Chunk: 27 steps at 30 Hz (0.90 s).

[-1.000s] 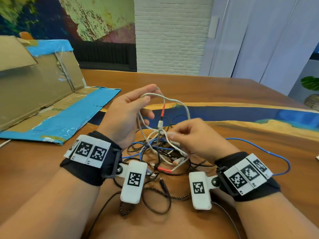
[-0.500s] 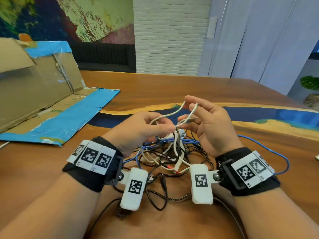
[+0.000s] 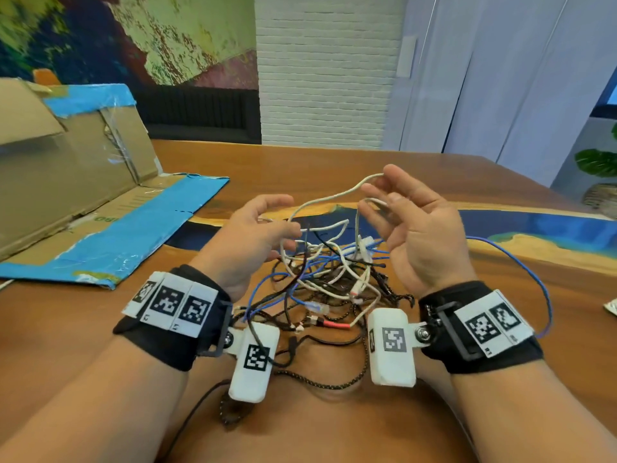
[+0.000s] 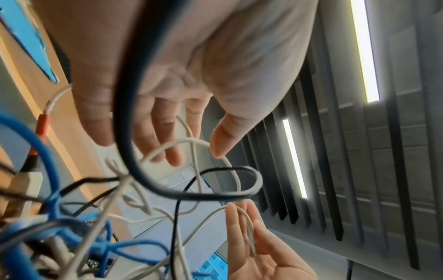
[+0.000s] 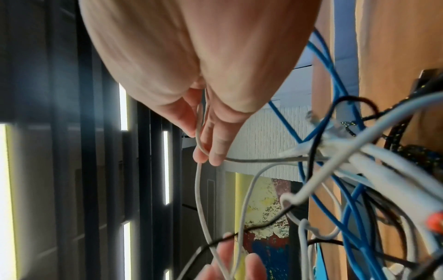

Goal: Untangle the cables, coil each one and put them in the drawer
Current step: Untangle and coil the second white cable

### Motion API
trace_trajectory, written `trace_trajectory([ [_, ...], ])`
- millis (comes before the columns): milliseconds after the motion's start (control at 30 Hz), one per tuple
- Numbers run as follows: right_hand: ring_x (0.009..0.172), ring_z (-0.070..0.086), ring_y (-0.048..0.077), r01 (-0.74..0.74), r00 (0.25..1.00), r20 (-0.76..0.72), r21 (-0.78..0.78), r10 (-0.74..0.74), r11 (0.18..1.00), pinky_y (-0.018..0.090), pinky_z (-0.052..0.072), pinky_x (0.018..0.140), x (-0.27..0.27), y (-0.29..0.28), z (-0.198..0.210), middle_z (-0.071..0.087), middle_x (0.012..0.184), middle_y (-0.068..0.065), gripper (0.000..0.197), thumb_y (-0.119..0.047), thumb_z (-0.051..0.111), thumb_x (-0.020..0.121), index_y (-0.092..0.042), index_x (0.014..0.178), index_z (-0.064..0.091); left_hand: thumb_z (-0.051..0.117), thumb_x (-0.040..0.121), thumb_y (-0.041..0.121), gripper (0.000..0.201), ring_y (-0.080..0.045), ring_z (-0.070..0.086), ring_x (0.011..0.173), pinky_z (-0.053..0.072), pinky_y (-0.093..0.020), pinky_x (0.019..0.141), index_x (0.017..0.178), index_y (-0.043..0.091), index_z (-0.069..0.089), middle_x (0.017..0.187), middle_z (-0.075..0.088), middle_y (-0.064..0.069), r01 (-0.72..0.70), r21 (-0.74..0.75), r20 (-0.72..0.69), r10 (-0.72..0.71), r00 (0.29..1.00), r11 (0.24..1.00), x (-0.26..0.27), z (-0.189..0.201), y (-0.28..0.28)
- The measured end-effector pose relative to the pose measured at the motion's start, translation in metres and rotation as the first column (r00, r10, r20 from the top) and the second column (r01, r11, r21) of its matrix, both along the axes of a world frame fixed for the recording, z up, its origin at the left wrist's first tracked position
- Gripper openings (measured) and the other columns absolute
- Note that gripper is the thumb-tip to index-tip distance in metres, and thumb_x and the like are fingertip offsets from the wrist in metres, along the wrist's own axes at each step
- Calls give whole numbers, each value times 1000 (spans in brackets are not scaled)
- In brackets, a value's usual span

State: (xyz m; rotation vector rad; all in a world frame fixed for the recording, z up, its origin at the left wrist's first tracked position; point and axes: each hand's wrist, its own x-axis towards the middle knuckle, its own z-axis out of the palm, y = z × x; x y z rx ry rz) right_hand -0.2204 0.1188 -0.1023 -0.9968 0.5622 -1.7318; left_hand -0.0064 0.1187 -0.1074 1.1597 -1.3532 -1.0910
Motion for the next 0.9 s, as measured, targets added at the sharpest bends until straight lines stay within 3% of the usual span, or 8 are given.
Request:
trace_trajectory([
  [200,82,75,24,-128,992,17,-6,128,992,39,64,78,10,11,4,68,108,17,39,14,34,101,-1,121,65,67,93,41,20,-14,61,87,44,-32,77,108,30,74,96,69,1,122,36,128,-125,984,992,-6,4,10],
  [333,74,72,19,-103,984,140,-78,113,992,33,61,71,2,11,9,70,106,17,42,13,32,100,-3,116,67,78,87,21,11,-8,65,75,50,-19,63,97,17,75,84,70,0,231,97,237,-247,939,968,-13,-4,11],
  [433,67,62,15,37,980,199,-114,-14,993,28,56,68,-13,4,13,68,101,15,40,11,35,97,-4,116,68,71,89,1,11,-19,67,74,56,-27,68,88,11,73,78,69,-11,146,56,136,-152,979,988,-8,-6,7],
  [500,67,60,14,138,972,208,-127,-110,982,27,54,69,-22,-1,12,66,96,12,38,10,39,95,-3,118,66,68,91,0,12,-20,68,70,57,-33,71,91,11,74,78,69,-13,42,-6,14,-42,999,999,-4,-6,2],
  [633,86,66,22,195,967,201,-174,-160,965,36,56,88,-25,-7,6,66,101,14,34,8,46,92,-3,117,66,66,94,6,14,-15,70,67,54,-27,62,98,16,76,86,73,-9,-104,-120,-156,85,984,987,-3,-2,-2],
  [700,97,67,24,181,981,110,-184,-163,966,38,55,95,-21,-7,4,67,105,13,31,7,49,92,-5,115,67,64,97,8,15,-17,71,74,54,-28,65,100,18,76,92,76,-9,-108,-121,-172,86,981,987,-3,-2,-2],
  [800,109,66,16,162,961,-212,-96,-180,982,38,54,102,-17,-5,0,69,110,5,28,4,57,97,-13,114,71,59,101,11,16,-23,72,82,54,-32,67,104,18,74,100,78,-8,-89,-98,-192,69,979,991,-3,-2,-1],
  [900,105,69,18,134,911,-396,21,-115,991,35,58,94,-20,-7,-4,68,120,5,29,0,57,100,-20,116,70,56,103,12,16,-22,73,83,53,-31,66,110,16,70,103,78,-5,-75,-79,-274,50,960,994,-1,1,0],
])
